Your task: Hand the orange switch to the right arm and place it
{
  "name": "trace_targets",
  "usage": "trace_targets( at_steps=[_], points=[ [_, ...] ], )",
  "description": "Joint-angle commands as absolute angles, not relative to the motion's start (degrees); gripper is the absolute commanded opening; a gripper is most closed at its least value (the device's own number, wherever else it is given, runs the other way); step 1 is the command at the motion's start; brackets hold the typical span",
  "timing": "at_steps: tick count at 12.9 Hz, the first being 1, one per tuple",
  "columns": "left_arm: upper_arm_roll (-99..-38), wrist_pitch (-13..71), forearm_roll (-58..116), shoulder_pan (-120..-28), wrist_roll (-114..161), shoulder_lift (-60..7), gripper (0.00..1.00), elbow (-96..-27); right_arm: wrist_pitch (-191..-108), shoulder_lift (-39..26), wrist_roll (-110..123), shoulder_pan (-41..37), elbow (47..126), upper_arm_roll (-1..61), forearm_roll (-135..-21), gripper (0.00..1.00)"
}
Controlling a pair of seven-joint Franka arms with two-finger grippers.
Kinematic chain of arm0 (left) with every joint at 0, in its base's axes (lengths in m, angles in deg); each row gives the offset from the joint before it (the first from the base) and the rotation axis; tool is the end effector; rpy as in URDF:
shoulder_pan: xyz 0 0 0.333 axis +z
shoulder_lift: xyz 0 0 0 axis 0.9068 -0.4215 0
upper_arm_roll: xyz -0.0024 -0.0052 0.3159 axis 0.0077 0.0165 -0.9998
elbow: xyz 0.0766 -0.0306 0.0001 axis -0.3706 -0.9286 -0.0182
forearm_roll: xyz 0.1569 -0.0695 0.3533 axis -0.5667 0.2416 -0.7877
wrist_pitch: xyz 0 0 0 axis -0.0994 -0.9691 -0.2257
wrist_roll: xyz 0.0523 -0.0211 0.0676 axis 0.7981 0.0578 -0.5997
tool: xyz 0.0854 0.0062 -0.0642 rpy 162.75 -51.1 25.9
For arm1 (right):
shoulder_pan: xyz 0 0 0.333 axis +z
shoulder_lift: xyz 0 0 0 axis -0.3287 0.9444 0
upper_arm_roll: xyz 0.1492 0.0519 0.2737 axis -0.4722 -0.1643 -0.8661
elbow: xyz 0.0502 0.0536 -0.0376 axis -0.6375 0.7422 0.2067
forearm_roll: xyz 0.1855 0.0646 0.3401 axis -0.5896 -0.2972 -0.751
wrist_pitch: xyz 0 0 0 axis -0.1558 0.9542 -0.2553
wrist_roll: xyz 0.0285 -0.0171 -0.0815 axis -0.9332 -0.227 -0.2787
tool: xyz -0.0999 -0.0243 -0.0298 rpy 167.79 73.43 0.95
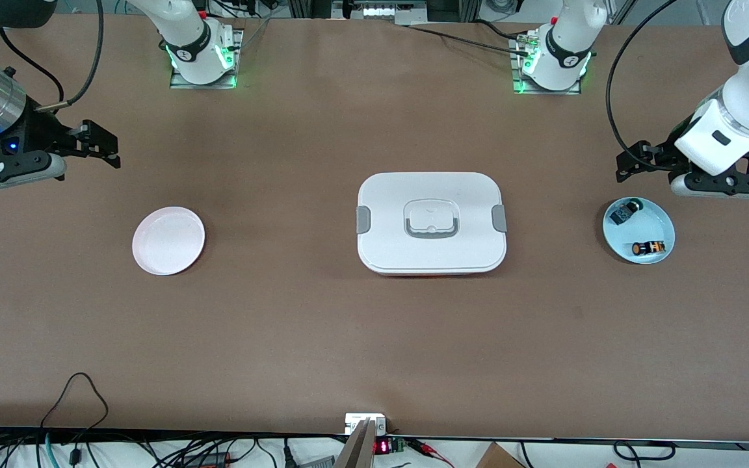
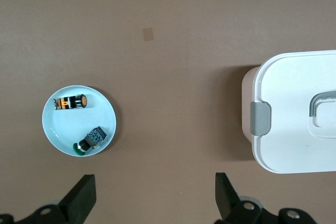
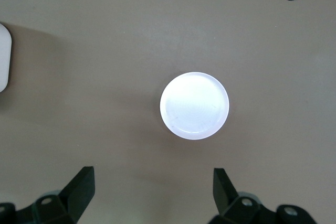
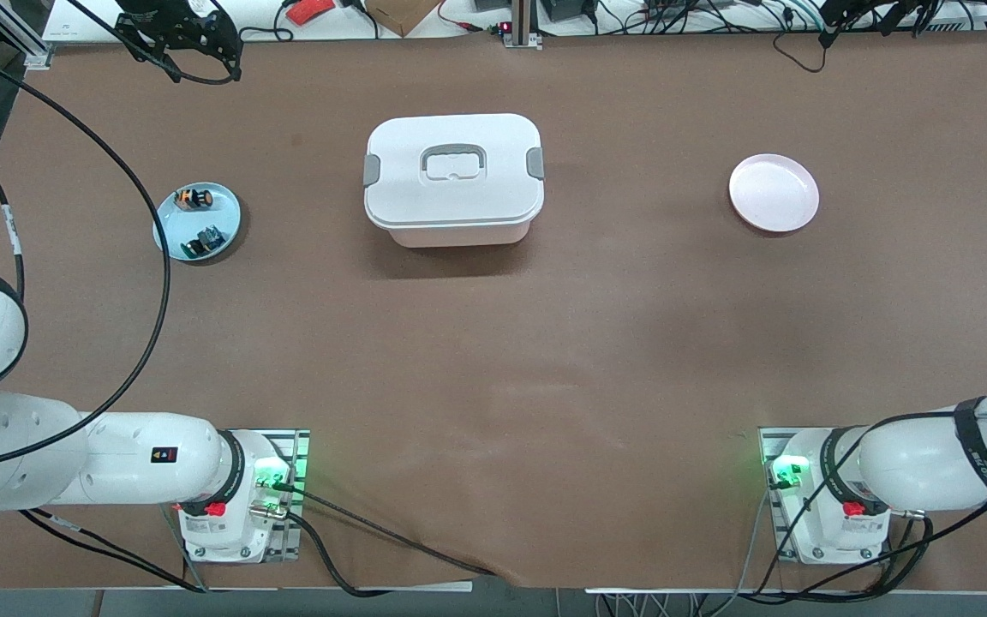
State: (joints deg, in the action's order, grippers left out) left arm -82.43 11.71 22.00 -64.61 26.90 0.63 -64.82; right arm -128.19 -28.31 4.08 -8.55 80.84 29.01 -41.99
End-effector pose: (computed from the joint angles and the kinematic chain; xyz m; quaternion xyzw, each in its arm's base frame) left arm 0.5497 -0.0418 0.5483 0.9997 -0.0051 -0.0138 0.0169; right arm 0.5644 0.0622 0.5894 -0.9928 -0.1194 0.0058 0.0075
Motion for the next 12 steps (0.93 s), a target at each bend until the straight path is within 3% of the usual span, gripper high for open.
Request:
trace_targets(
  at_steps=[1,12],
  points=[
    [-82.52,10.21,20.5,-64.99,26.15,-0.43,1.0,-62.65,-127.64,-28.5,4.26,-8.73,80.33,28.99,-42.05,1.0],
    [-82.87,8.81,20.59,-64.81,25.98,-0.52,1.0,-61.86,-127.64,-28.41,4.26,-8.73,80.33,28.99,-42.05,1.0]
  ],
)
